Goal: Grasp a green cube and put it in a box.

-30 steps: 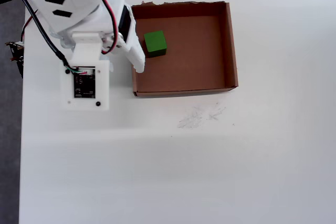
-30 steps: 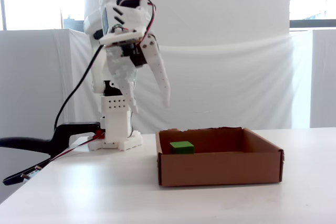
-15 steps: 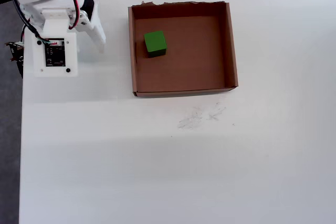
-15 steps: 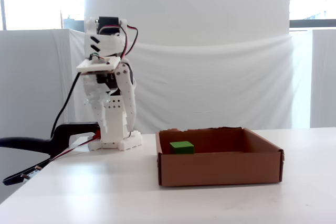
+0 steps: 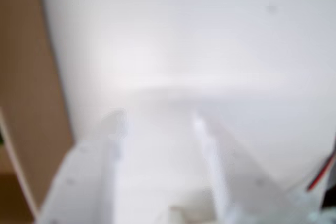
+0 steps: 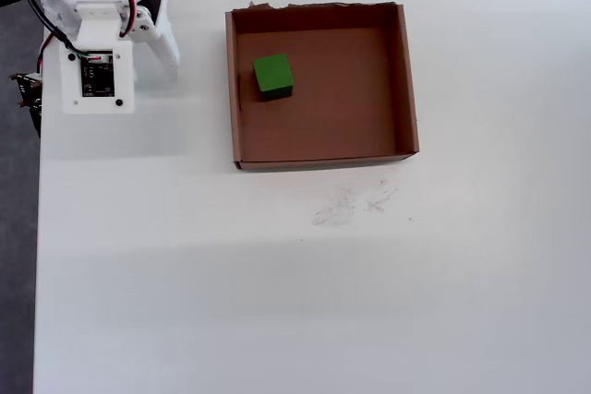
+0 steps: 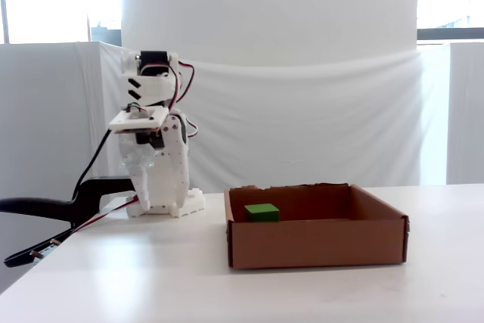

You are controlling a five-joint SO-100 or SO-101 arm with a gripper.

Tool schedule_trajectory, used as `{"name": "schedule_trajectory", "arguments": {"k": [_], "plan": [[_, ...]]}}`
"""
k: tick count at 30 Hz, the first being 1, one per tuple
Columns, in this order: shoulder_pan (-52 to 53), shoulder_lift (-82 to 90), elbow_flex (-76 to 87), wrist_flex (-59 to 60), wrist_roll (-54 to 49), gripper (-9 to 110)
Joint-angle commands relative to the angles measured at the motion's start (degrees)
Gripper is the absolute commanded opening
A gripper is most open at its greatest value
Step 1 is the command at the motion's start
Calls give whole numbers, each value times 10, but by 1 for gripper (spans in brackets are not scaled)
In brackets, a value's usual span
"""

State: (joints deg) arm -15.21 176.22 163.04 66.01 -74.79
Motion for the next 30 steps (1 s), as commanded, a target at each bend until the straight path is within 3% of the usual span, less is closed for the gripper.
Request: {"name": "schedule_trajectory", "arguments": {"k": [1, 30], "plan": [[8, 32, 9, 11, -16, 16], [10, 61, 72, 47, -19, 16]]}}
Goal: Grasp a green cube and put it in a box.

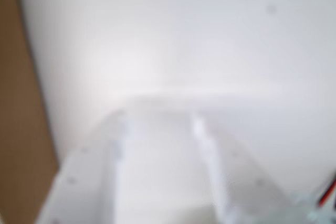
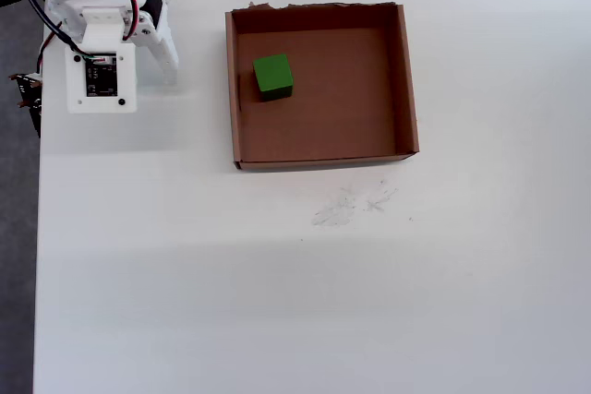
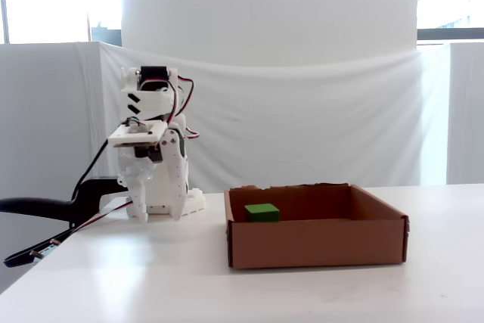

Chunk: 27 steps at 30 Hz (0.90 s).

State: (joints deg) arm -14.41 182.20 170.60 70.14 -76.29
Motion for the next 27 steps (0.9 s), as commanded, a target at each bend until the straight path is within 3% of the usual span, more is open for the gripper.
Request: {"name": "schedule_trajectory", "arguments": {"k": [1, 14, 18, 27], "plan": [[2, 1, -4, 5, -4, 16], [-10, 1, -4, 7, 3, 19], [-10, 1, -4, 11, 121, 21], [-10, 1, -4, 10, 127, 21]]}}
